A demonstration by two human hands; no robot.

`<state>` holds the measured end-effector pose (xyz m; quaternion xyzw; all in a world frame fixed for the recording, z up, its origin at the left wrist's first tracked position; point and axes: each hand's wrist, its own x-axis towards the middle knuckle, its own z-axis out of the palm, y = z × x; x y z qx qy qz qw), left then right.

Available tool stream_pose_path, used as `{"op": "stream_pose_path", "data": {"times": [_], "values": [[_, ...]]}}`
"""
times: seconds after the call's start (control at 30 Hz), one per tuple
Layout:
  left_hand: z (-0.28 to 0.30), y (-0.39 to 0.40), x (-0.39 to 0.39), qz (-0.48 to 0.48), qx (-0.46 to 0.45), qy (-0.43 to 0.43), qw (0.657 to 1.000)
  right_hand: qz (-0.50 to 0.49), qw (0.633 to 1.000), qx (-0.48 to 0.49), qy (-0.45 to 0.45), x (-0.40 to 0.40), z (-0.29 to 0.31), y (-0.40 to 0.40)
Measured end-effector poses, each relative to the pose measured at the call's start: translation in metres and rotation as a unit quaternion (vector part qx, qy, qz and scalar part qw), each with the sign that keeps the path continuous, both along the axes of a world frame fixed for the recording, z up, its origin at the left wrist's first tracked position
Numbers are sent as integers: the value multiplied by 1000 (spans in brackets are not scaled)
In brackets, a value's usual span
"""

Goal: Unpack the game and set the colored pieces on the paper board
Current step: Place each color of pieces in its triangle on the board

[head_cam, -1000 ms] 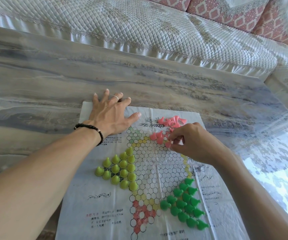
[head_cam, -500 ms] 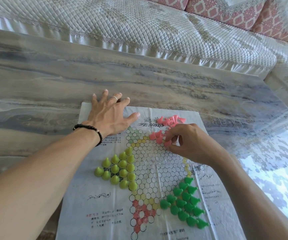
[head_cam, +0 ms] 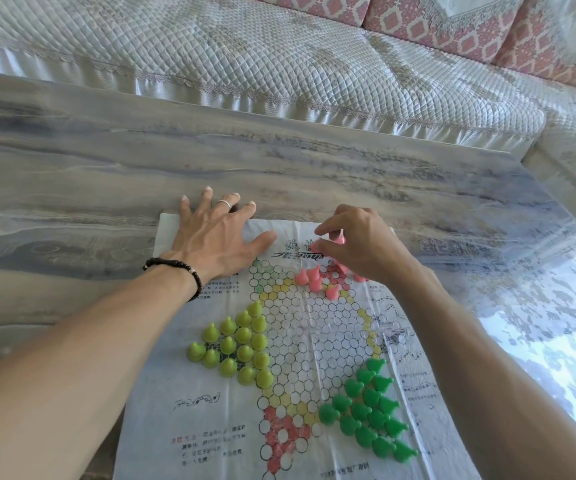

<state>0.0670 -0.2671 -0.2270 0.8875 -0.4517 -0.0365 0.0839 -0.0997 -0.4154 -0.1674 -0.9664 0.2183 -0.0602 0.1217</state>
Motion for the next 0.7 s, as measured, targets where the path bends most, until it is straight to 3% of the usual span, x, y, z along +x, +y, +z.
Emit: {"op": "stream_pose_path", "data": {"times": [0.27,0.53,0.7], "values": [[-1,0,-1,-2,-1,1,1000,21,1000,13,-10,-6,13,8],[0,1,-1,-1,-11,5,1000,51,994,32,90,-35,16,7],[2,1,-2,-3,-7,3,1000,50,992,51,106,-34,10,8]]}}
